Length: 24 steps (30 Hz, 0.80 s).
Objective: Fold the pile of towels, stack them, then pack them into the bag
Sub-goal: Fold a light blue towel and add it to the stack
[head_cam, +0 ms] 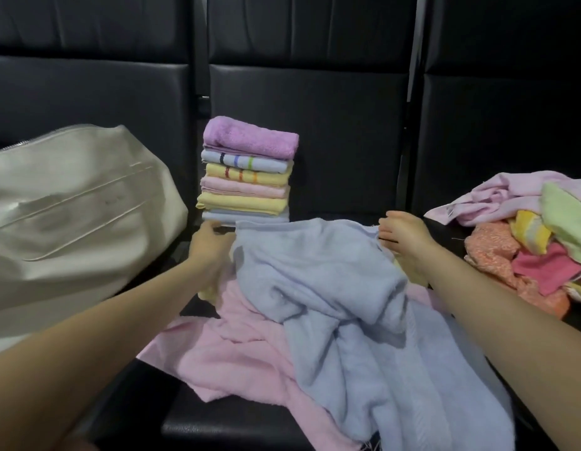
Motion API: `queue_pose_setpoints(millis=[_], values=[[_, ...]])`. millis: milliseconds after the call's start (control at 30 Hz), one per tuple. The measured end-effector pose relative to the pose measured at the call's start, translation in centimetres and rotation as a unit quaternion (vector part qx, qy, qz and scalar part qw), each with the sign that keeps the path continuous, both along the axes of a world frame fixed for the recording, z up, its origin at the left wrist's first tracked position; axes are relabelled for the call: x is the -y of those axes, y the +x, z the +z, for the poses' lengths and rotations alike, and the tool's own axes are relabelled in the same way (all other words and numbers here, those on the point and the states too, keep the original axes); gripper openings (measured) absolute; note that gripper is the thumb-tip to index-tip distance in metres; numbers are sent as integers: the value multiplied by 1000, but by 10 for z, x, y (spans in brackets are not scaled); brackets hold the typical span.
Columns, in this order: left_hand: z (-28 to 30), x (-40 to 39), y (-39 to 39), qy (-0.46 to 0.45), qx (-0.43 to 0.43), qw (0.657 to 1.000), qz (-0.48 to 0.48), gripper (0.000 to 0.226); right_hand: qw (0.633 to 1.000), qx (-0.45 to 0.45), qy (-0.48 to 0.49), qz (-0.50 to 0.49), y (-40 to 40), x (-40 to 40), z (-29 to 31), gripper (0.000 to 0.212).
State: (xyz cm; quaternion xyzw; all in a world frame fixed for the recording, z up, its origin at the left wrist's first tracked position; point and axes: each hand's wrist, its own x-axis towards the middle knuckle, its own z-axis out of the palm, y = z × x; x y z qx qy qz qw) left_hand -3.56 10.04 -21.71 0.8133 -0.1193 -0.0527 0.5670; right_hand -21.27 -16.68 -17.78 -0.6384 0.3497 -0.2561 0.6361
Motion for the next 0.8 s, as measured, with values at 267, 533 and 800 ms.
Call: queue_pose_setpoints(millis=[267,533,800], values=[[37,-17,-68,164,141,968,-127,46,949,-255,-185,33,-60,-26,6,35],[28,-32,-109,222,12,954,-202,53,978,-95,-62,173,-72,-57,6,11],[37,-9,-121,-83,-273,937,-200,18,989,15,-10,149,-56,-78,17,22]])
